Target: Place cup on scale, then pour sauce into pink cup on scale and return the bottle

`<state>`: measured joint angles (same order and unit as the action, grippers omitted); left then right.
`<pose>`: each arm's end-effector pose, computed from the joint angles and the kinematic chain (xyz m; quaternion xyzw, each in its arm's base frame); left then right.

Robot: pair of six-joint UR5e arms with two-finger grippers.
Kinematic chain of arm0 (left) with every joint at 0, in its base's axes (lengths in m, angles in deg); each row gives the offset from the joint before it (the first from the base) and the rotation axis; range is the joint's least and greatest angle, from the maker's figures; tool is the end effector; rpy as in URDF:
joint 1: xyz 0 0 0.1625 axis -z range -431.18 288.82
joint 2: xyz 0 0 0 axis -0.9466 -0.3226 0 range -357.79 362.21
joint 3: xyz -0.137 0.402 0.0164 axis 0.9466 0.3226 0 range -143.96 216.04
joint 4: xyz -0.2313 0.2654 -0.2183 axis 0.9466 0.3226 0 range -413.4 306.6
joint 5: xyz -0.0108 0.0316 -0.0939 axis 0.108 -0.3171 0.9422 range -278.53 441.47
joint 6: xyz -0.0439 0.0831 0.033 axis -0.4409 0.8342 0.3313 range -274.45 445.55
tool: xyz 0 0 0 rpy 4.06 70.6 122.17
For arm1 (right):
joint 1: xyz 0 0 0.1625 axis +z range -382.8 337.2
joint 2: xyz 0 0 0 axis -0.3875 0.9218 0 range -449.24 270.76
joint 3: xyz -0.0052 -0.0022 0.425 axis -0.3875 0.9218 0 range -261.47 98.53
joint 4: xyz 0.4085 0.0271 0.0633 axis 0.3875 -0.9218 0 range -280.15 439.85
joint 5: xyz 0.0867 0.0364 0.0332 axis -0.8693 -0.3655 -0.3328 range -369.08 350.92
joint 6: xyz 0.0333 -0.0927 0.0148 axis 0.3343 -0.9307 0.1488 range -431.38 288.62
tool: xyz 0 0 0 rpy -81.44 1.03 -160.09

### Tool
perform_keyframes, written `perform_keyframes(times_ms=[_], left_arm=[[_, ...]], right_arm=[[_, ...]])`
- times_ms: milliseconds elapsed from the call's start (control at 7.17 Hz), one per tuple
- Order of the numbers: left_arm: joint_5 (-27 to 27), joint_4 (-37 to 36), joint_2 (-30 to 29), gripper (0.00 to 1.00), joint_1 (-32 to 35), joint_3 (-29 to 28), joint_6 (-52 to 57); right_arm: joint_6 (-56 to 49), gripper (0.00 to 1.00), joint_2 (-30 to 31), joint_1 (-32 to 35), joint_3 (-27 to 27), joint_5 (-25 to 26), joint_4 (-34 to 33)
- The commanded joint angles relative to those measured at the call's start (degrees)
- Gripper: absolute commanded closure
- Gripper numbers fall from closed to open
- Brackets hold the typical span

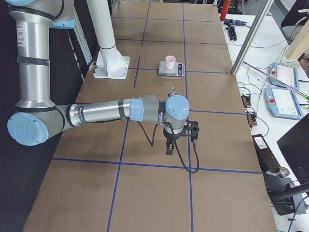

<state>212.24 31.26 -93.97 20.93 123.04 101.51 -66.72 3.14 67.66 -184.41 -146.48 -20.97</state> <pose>-0.0880 -0.5312 0.6424 0.0372 0.3466 0.1066 0.9312 0.0638 -0.4668 0.5832 -0.0168 -0.4016 0.0417 0.9147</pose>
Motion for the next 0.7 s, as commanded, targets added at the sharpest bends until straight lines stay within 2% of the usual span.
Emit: perform_keyframes(times_ms=[0, 558], left_arm=[[0.5, 0.1, -0.1, 0.00, 0.0, 0.1, -7.7], [0.5, 0.0, -0.1, 0.00, 0.0, 0.3, -9.3]], right_arm=[[1.7, 0.00, 0.0, -0.2, 0.3, 0.1, 1.7], [1.8, 0.00, 0.2, -0.2, 0.3, -0.3, 1.7]])
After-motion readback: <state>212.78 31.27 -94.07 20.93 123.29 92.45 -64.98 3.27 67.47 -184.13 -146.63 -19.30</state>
